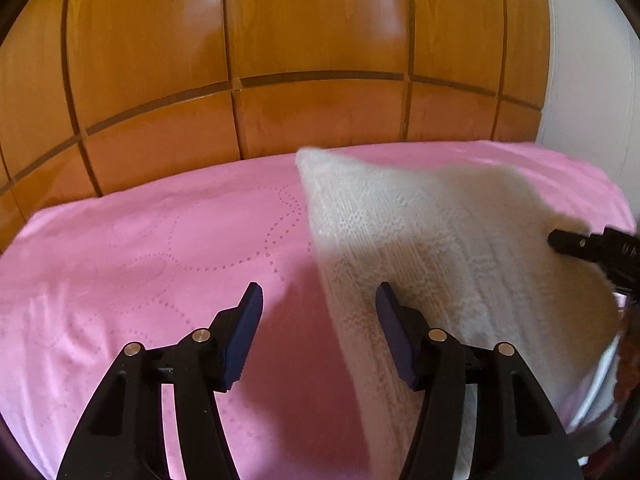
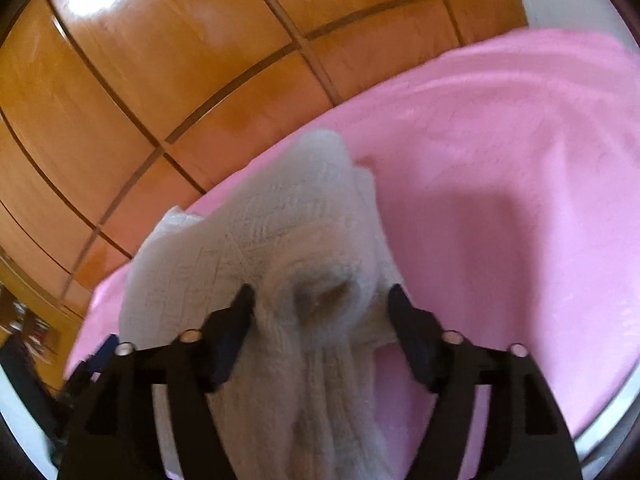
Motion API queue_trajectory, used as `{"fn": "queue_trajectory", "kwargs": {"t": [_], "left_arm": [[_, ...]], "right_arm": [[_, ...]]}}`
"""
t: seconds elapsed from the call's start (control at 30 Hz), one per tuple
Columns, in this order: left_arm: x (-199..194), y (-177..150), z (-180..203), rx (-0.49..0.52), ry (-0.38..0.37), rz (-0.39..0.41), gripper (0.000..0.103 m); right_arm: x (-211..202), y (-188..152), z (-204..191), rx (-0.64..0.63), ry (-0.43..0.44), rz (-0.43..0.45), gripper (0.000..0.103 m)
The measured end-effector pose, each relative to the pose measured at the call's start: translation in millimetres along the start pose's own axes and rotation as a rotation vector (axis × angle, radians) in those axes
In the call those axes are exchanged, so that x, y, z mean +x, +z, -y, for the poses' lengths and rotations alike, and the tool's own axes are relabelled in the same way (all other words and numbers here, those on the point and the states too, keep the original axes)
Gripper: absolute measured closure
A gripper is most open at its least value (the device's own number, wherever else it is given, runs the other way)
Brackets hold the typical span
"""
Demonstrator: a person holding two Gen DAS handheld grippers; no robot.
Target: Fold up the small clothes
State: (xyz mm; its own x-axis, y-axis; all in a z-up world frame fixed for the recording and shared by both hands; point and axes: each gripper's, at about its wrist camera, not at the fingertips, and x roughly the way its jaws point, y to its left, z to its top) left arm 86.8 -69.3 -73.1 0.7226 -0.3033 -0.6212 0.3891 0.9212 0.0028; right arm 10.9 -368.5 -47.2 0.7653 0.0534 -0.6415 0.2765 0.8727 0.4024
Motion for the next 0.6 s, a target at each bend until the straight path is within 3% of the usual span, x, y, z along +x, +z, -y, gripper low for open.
{"fn": "queue_trajectory", "kwargs": {"t": [0.1, 0.2, 0.37, 0.47, 0.6], "left_arm": [[-12.9, 20.3, -12.4, -0.072, -0.047, 0.041, 0.031], [-6.5, 42.1, -9.6, -0.080, -0.064, 0.049, 0.030], [43.5, 53.6, 24.8, 0.067, -0.021, -0.082, 0.030], [68.5, 47.3, 43.3, 0.151, -0.008, -0.137, 0.030], [83.2, 45.7, 56.1, 0.184, 0.019, -0.115, 0.030]], "right_arm": [[-15.7, 10.3, -16.0, -0.055, -0.041, 0.067, 0.010], [0.0, 18.4, -37.6, -0.112, -0.078, 0.026, 0.009], [42.4, 9.2, -28.2, -0.133, -0.244, -0.093, 0.009], [56.2, 0.2, 5.1, -0.064, -0.239, -0.088, 0.007], [59.4, 1.8, 19.7, -0.006, -0.201, -0.085, 0.004]]}}
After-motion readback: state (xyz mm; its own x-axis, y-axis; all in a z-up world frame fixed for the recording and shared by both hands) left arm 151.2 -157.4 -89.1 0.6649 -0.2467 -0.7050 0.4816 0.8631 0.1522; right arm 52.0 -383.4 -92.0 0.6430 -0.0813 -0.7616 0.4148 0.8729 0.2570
